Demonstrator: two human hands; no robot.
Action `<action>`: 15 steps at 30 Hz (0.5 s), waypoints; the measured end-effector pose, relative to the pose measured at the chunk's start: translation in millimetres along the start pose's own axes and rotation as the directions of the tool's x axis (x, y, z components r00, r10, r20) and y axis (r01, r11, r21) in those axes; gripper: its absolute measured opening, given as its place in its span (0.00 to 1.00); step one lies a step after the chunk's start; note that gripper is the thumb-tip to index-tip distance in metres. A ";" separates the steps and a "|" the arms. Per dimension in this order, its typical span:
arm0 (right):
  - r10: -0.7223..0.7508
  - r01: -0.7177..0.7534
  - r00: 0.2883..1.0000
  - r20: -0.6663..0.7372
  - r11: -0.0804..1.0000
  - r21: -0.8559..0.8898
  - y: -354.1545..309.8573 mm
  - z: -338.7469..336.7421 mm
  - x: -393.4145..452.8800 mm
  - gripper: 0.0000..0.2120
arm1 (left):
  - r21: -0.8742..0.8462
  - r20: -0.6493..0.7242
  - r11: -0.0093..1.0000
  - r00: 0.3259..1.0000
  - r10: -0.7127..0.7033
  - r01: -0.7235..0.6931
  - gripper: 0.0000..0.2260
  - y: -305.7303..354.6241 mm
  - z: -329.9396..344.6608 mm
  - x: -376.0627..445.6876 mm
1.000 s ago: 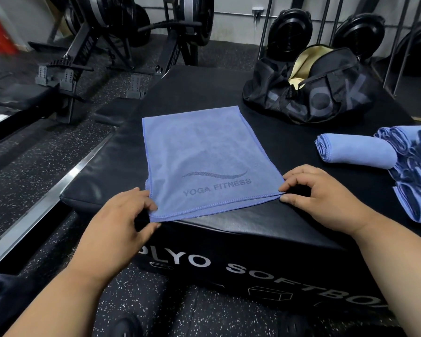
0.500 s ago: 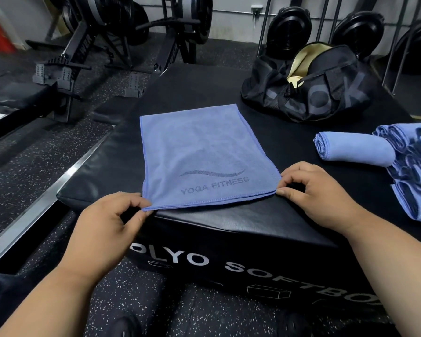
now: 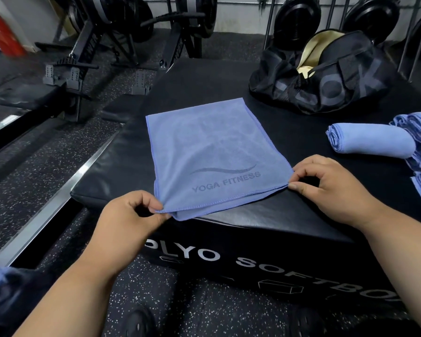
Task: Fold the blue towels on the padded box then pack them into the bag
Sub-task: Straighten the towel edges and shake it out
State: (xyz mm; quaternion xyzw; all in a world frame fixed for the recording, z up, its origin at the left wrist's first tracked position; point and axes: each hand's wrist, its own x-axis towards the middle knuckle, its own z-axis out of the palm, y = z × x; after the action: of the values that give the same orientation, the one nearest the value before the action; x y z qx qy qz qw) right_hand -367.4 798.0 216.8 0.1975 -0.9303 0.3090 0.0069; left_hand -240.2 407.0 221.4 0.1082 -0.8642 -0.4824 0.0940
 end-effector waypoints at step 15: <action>0.004 -0.003 1.000 -0.011 1.000 0.007 0.8 1.8 0.3 0.06 | 0.154 0.102 0.986 0.993 0.052 -0.067 0.14 -9.3 -6.4 2.1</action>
State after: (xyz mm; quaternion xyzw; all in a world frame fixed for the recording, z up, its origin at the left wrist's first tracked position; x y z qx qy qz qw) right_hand -367.7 797.4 214.9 0.1942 -0.9294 0.3136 0.0108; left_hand -239.6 396.5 216.9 0.0656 -0.9059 -0.4145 0.0574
